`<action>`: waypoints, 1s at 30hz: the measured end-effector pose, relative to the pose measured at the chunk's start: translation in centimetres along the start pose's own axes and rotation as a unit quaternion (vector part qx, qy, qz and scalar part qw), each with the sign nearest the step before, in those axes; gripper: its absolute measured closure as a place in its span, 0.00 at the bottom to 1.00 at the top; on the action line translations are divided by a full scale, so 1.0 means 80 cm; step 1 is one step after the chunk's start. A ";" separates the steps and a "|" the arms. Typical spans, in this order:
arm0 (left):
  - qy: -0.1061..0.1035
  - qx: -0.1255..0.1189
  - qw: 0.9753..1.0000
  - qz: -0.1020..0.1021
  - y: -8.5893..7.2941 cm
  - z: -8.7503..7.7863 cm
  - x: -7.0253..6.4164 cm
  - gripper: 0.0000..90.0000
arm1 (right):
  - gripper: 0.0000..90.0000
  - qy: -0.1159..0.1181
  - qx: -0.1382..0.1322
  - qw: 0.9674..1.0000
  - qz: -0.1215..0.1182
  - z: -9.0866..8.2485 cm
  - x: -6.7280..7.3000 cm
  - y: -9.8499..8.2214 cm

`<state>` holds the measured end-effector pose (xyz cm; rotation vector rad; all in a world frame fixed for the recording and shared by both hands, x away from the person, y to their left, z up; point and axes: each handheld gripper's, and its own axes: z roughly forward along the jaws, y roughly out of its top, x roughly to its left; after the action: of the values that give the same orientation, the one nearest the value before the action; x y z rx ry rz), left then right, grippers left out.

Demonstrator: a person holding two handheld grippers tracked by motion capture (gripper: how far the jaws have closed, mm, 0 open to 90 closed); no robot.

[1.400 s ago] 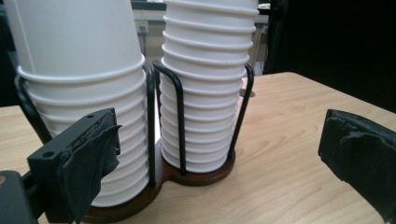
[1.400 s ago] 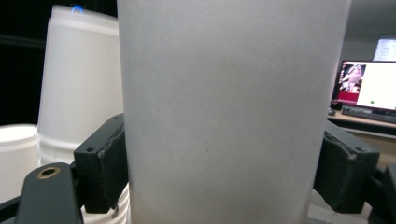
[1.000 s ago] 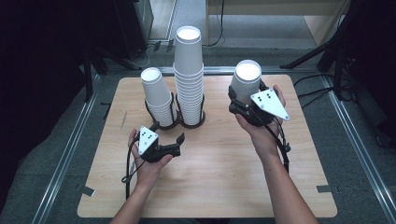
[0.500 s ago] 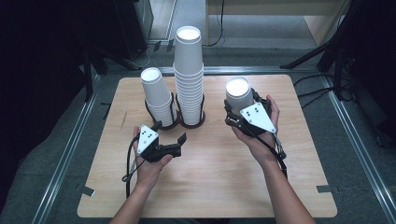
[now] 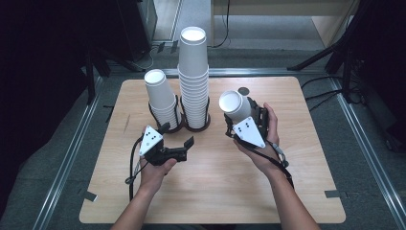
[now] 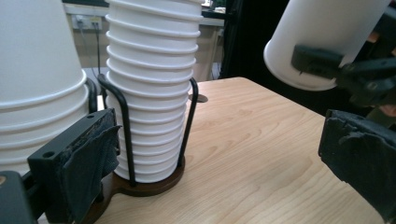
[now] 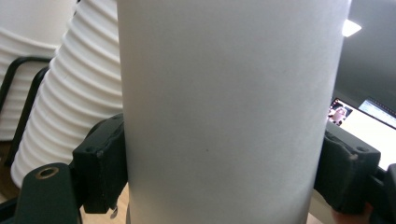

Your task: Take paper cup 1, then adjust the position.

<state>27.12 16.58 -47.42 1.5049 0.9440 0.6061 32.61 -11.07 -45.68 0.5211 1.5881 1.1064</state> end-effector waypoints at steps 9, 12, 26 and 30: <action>-0.014 0.002 1.000 0.005 0.007 -0.002 -0.004 0.00 | 0.18 0.020 -0.002 0.999 -0.046 -0.003 0.016 -0.008; -0.016 0.001 1.000 0.006 0.008 -0.003 -0.005 0.00 | 0.18 0.023 -0.003 0.998 -0.062 -0.004 0.020 -0.008; -0.045 0.007 0.999 0.020 0.012 -0.003 -0.015 0.00 | 0.18 0.033 -0.016 0.992 -0.121 -0.008 0.039 -0.011; -0.050 0.008 0.998 0.022 0.013 -0.002 -0.017 0.00 | 0.18 0.030 -0.019 0.991 -0.130 -0.010 0.041 -0.011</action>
<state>26.45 15.54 -46.21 1.5591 0.8435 0.5504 31.01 -9.23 -48.13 0.2479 1.6323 0.9594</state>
